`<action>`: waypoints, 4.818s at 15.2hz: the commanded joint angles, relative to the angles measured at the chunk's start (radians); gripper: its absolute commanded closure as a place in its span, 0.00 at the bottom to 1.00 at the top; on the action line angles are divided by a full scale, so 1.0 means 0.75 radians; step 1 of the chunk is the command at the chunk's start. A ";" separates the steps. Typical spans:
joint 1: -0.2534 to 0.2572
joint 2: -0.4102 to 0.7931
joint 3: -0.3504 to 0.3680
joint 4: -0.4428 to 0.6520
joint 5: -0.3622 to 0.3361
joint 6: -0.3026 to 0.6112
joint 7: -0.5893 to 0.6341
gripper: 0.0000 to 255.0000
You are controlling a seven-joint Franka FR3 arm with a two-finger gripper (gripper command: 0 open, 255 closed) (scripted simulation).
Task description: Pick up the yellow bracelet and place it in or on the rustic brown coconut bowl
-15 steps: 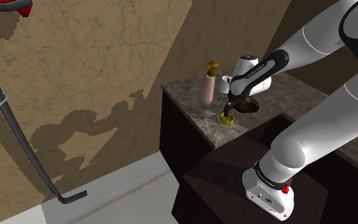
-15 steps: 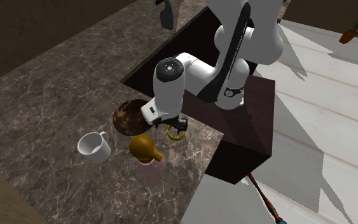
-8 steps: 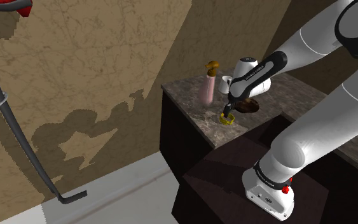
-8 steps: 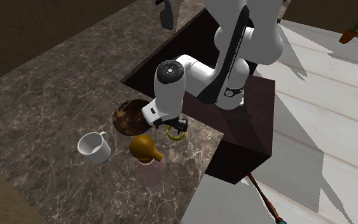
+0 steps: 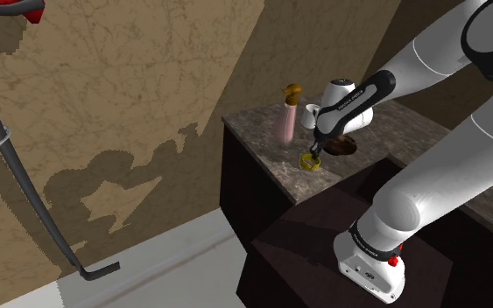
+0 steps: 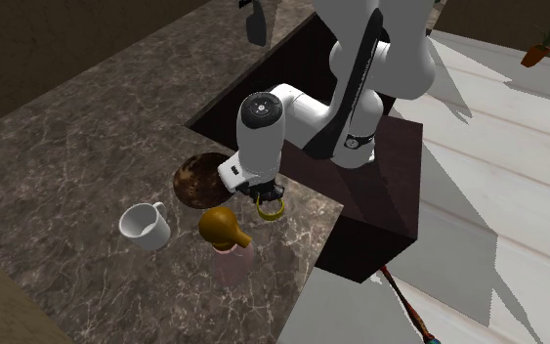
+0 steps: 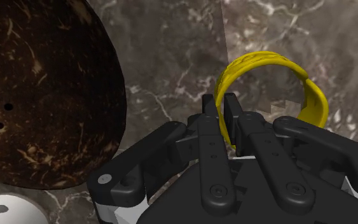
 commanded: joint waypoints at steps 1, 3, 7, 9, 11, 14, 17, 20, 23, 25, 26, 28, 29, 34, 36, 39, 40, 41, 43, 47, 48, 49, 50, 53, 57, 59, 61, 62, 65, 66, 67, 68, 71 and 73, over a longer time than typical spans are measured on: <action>0.000 0.000 0.000 0.000 0.000 0.000 0.000 1.00; 0.000 0.001 0.000 0.000 0.000 0.000 0.000 1.00; -0.003 -0.091 0.006 0.008 -0.007 -0.099 -0.001 1.00; -0.004 -0.135 0.010 0.014 -0.008 -0.148 -0.002 1.00; -0.004 -0.176 0.014 0.021 -0.008 -0.197 -0.004 1.00; -0.005 -0.235 0.021 0.036 -0.006 -0.270 -0.008 1.00; -0.006 -0.290 0.028 0.053 -0.003 -0.342 -0.013 1.00; -0.006 -0.340 0.036 0.074 0.002 -0.413 -0.017 1.00; -0.005 -0.386 0.043 0.097 0.007 -0.482 -0.023 1.00; -0.004 -0.414 0.049 0.115 0.011 -0.527 -0.026 1.00; -0.004 -0.424 0.051 0.121 0.013 -0.543 -0.027 1.00; -0.027 -0.373 -0.001 0.175 0.005 -0.536 -0.099 1.00; -0.036 -0.346 -0.027 0.204 0.004 -0.532 -0.135 1.00; -0.069 -0.193 -0.150 0.368 0.034 -0.520 -0.322 1.00; -0.078 -0.125 -0.196 0.442 0.063 -0.518 -0.402 1.00; -0.094 -0.014 -0.258 0.562 0.125 -0.521 -0.528 1.00; -0.100 0.025 -0.277 0.605 0.151 -0.524 -0.571 1.00; -0.106 0.060 -0.291 0.642 0.174 -0.527 -0.609 1.00; -0.108 0.083 -0.293 0.626 0.186 -0.490 -0.615 1.00; -0.109 0.134 -0.296 0.597 0.213 -0.415 -0.630 1.00; -0.110 0.148 -0.297 0.590 0.220 -0.396 -0.635 1.00; -0.110 0.162 -0.297 0.584 0.229 -0.377 -0.640 1.00; -0.111 0.176 -0.297 0.578 0.237 -0.359 -0.645 1.00; -0.114 0.221 -0.295 0.562 0.266 -0.303 -0.662 1.00; -0.120 0.281 -0.289 0.546 0.308 -0.234 -0.688 1.00; -0.120 0.281 -0.288 0.546 0.308 -0.234 -0.688 1.00; -0.120 0.281 -0.288 0.546 0.308 -0.234 -0.688 1.00; -0.120 0.281 -0.288 0.546 0.308 -0.234 -0.688 1.00; -0.120 0.281 -0.288 0.546 0.308 -0.234 -0.688 0.00; -0.120 0.281 -0.288 0.546 0.308 -0.234 -0.688 0.00; -0.120 0.281 -0.288 0.546 0.308 -0.234 -0.688 0.00; -0.120 0.281 -0.288 0.546 0.308 -0.234 -0.688 0.00; -0.112 0.239 -0.293 0.554 0.278 -0.279 -0.666 0.00; -0.101 0.160 -0.297 0.575 0.226 -0.371 -0.628 0.00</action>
